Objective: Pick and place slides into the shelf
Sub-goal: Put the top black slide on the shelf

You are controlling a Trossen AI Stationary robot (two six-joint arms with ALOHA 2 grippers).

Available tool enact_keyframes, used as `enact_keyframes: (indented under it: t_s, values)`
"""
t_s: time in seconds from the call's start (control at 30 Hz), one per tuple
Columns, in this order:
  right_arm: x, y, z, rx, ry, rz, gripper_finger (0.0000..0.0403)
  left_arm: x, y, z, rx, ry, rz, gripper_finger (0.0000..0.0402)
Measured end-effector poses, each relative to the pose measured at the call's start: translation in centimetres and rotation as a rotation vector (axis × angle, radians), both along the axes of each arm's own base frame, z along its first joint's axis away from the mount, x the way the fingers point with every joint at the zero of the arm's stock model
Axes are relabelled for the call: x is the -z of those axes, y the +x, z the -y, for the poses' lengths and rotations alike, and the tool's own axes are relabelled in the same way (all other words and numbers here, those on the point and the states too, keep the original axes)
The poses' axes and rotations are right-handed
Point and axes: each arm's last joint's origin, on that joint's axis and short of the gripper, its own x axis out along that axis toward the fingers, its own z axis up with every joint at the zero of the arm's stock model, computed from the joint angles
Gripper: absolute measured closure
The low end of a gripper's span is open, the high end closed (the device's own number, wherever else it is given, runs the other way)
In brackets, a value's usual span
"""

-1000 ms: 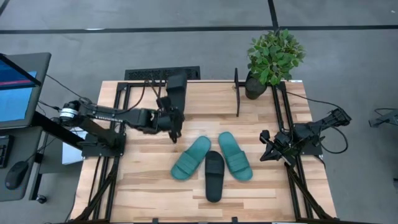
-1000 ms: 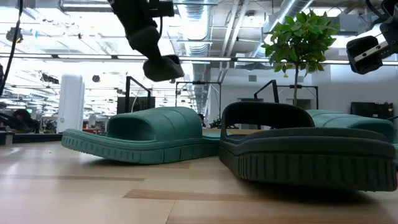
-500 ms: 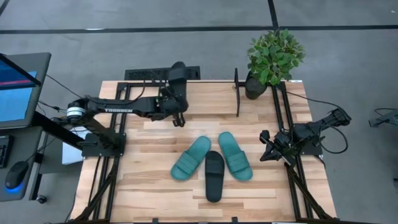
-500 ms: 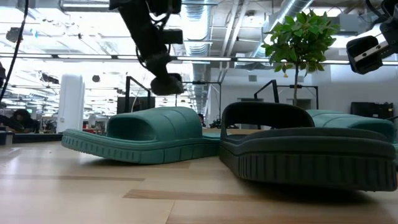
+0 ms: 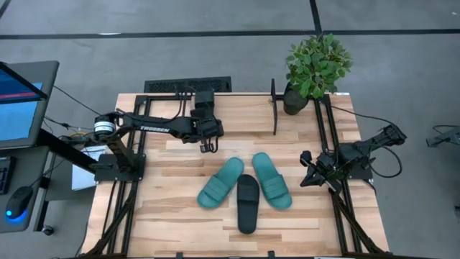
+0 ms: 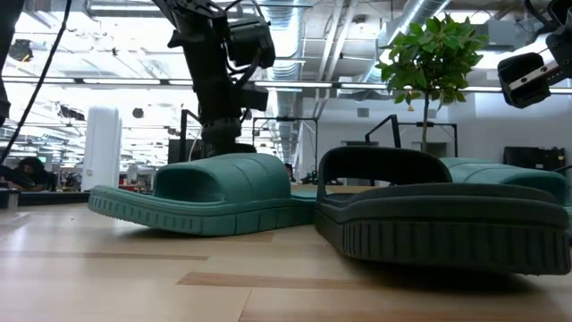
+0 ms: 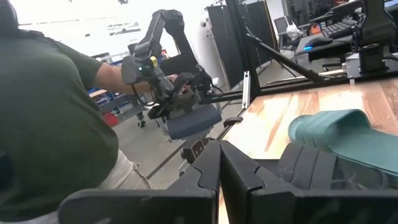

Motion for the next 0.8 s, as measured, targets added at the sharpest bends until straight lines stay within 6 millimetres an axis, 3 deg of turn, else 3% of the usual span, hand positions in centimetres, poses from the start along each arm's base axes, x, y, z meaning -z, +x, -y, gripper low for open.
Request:
enact_keyframes:
  t_s: [0.33, 0.8]
  values:
    - [0.0, 0.0, 0.0, 0.0, 0.0, 0.0, 0.0401, 0.3, -1.0, 0.1, -0.017, -0.002, -0.109, 0.0396]
    - [0.0, 0.0, 0.0, 0.0, 0.0, 0.0, 0.0401, 0.4, -1.2, 0.0, -0.014, -0.005, -0.131, 0.0396]
